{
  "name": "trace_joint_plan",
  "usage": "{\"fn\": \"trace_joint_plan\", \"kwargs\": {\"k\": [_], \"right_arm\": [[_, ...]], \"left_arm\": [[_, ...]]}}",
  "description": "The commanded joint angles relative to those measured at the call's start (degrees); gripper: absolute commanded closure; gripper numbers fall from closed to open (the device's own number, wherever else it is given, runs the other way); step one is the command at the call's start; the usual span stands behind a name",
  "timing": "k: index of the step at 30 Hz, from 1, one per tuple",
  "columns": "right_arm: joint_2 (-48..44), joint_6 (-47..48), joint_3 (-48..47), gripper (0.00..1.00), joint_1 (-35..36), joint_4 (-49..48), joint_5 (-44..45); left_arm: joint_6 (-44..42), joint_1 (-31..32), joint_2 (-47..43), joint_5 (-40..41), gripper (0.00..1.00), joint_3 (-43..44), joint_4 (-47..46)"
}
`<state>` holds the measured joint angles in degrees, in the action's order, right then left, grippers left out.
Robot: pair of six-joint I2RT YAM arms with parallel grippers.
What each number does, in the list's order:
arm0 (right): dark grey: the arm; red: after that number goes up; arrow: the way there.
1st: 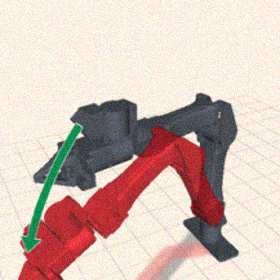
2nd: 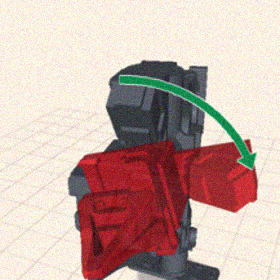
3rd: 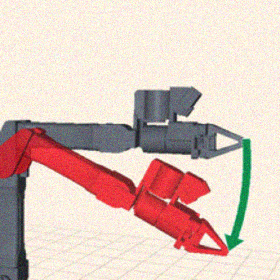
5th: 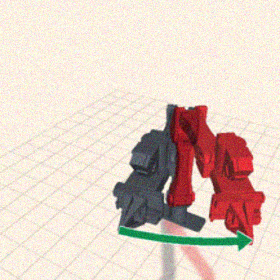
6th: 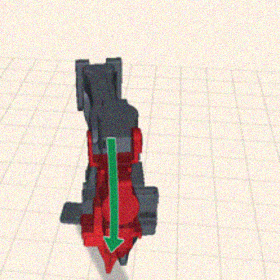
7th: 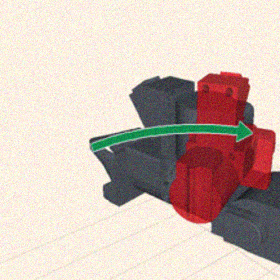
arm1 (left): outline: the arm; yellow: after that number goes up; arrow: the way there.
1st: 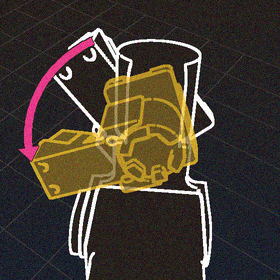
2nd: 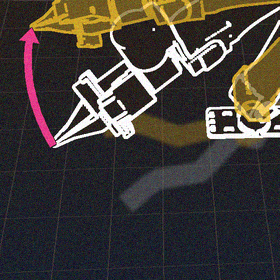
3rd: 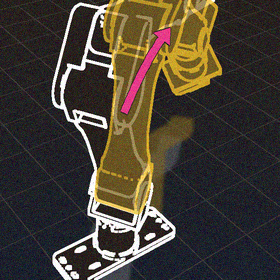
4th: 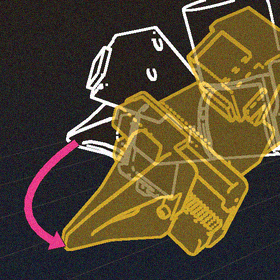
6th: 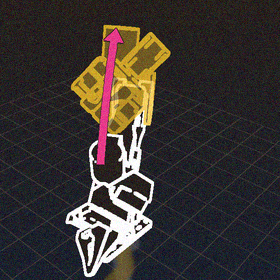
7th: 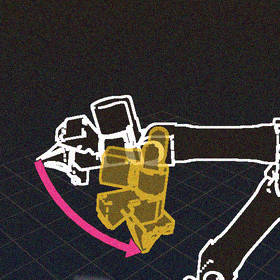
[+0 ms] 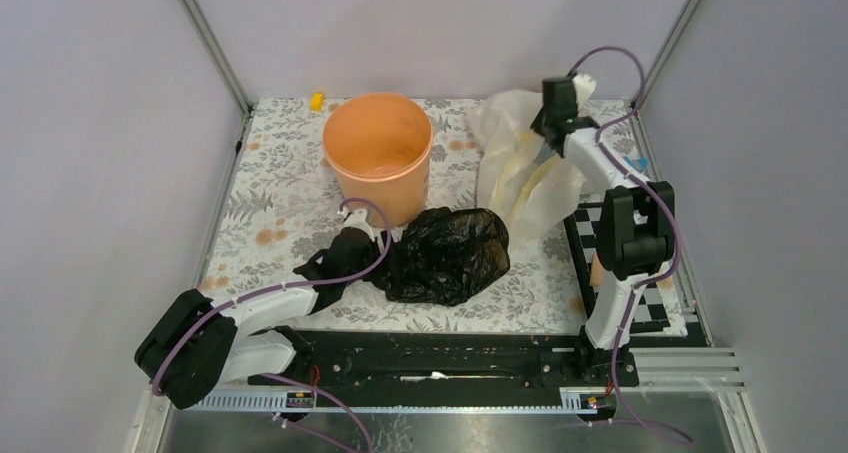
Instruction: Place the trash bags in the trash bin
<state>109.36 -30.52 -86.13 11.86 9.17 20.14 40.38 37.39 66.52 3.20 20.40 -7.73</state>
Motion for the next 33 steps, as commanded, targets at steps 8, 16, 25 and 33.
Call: {"fn": "trace_joint_plan", "kwargs": {"k": [8,16,25,33], "right_arm": [[-11.5,10.7,-1.7,0.28,-2.9,6.6,-24.5],[-31.5,12.9,19.9,0.15,0.4,1.3,-46.7],[-46.7,9.6,41.5,0.12,2.2,-8.4,-52.6],[-46.4,7.5,49.3,0.16,2.2,-11.7,-46.5]], "left_arm": [[-4.0,-0.4,-3.3,-1.6,0.25,2.5,-0.3],[-7.0,-0.4,-10.6,-2.9,0.29,4.6,3.3],[-7.7,-0.4,-12.8,0.5,0.35,4.9,5.9],[-5.6,-0.4,-12.6,5.2,0.42,2.1,4.0]]}}
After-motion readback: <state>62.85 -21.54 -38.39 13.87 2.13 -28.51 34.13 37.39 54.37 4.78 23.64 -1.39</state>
